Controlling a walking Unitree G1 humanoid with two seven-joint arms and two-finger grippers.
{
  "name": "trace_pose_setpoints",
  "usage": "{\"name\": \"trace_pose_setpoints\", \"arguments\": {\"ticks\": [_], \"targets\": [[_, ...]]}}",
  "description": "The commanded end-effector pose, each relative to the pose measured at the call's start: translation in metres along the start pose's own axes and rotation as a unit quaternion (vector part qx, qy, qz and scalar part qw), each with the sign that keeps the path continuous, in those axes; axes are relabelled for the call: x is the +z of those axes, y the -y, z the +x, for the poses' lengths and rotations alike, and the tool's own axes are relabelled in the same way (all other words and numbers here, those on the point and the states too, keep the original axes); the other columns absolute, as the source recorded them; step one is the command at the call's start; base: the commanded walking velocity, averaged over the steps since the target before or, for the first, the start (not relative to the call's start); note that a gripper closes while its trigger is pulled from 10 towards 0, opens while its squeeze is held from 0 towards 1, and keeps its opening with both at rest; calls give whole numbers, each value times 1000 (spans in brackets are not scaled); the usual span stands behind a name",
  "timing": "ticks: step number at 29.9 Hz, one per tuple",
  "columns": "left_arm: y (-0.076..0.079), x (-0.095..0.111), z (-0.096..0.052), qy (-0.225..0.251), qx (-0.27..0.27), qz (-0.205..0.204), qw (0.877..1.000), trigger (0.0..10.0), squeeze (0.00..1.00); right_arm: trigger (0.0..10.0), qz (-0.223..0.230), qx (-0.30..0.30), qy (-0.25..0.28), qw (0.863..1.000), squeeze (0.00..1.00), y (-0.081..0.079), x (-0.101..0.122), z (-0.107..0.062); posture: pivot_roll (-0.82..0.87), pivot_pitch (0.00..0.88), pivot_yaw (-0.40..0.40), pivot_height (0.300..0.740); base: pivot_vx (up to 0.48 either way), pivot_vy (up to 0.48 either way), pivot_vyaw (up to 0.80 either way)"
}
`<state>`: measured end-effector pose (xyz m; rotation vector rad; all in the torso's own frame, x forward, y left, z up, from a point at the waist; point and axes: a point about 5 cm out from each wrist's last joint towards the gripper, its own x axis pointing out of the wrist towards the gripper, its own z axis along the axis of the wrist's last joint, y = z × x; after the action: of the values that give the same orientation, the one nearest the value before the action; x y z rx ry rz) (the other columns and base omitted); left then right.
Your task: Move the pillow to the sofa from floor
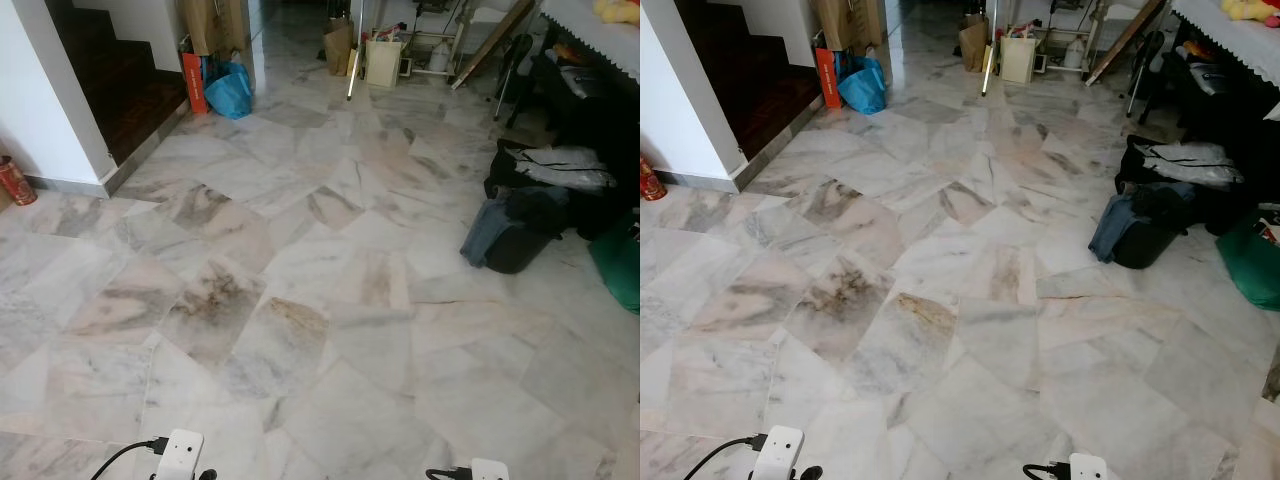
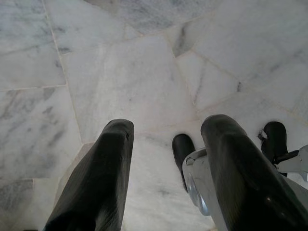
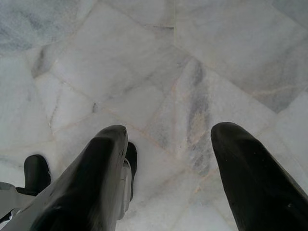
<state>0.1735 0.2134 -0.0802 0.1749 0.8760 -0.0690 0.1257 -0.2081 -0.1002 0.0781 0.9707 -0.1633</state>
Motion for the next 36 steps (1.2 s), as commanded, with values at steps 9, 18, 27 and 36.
{"name": "trace_pose_setpoints", "arguments": {"ticks": [9, 18, 27, 36], "targets": [[0, 5, 5, -55, -20, -16, 998, 10000, 0, 10000, 69, 13, -20, 997, 0, 7, 18, 6, 12, 0, -19, 740, 0, 0, 0], [-1, 3, 4, -55, -10, -33, 998, 10000, 0, 10000, 73, 15, -20, 997, 0, 7, 18, 6, 8, 0, -20, 740, 0, 0, 0], [-5, 9, 5, -43, 4, -37, 998, 10000, 0, 10000, 70, 15, -21, 997, 0, 7, 18, 6, 12, 0, -22, 740, 0, 0, 0], [-3, 10, 6, -41, 2, -33, 999, 10000, 0, 10000, 54, 11, -29, 998, 0, 8, 18, 6, 9, 0, -20, 740, 0, 0, 0]]}}
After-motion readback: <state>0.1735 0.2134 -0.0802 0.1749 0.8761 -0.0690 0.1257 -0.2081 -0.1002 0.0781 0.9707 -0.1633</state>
